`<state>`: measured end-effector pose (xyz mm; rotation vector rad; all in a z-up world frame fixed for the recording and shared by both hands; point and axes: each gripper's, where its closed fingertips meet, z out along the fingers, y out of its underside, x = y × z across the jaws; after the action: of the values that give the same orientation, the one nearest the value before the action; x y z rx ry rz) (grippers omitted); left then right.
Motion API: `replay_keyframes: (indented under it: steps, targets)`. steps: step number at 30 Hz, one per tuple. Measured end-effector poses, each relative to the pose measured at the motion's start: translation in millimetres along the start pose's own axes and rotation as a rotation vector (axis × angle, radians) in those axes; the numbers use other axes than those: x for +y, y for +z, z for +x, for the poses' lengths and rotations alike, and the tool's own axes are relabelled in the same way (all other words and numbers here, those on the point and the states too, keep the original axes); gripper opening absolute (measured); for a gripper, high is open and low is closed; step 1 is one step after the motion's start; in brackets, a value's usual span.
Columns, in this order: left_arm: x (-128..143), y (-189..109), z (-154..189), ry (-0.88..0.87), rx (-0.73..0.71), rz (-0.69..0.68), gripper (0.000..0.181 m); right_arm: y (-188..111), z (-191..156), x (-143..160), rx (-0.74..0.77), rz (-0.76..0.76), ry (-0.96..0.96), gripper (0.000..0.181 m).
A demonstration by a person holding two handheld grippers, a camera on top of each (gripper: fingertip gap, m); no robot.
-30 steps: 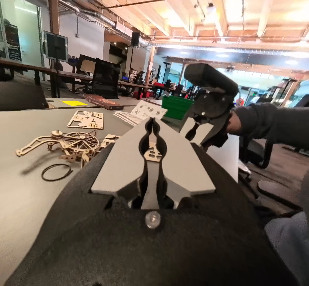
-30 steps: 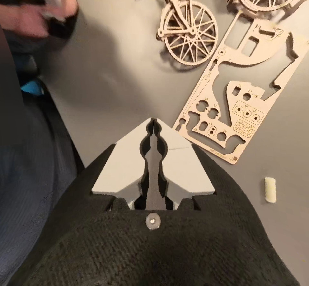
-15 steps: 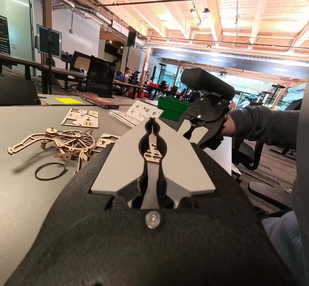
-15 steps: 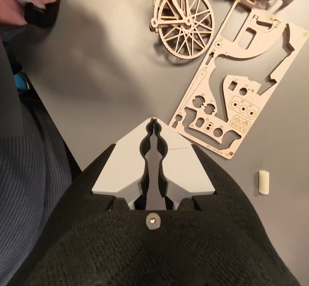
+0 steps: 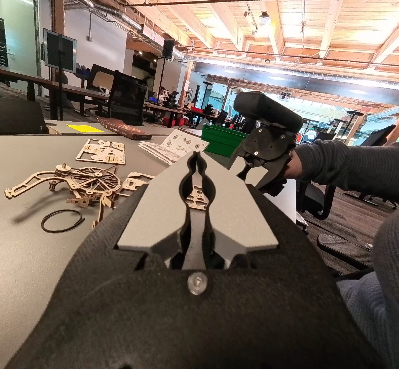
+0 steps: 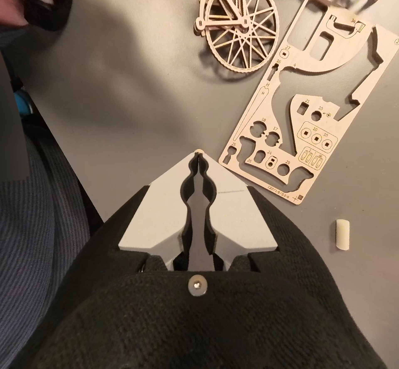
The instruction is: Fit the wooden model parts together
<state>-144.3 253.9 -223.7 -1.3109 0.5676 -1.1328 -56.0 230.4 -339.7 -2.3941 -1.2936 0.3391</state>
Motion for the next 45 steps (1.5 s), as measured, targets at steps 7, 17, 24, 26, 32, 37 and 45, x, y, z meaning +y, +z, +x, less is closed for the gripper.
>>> replay_keyframes:
  steps: [7,17,24,26,32,37,45]
  targets:
    - [0,0,0,-0.006,0.003,0.001,0.000,1,0,0,0.005,-0.015,-0.035,0.000]
    - [0,0,1,-0.006,0.006,0.001,0.000,3,-1,1,0.015,-0.021,-0.076,0.000]
    - [1,1,1,-0.016,0.016,-0.003,0.000,1,0,-3,-0.022,0.199,0.121,0.000]
    - [1,1,2,-0.021,0.022,-0.005,0.000,1,-1,-4,-0.056,0.275,0.221,0.000]
    - [1,1,3,-0.019,0.023,-0.004,0.000,0,-4,-10,-0.097,0.394,0.315,0.000]
    - [4,3,12,0.014,0.061,-0.021,0.003,-21,0,-40,-0.175,0.639,0.438,0.000]
    - [4,3,10,0.020,0.039,-0.023,0.003,-3,0,-11,0.044,0.437,0.206,0.000]
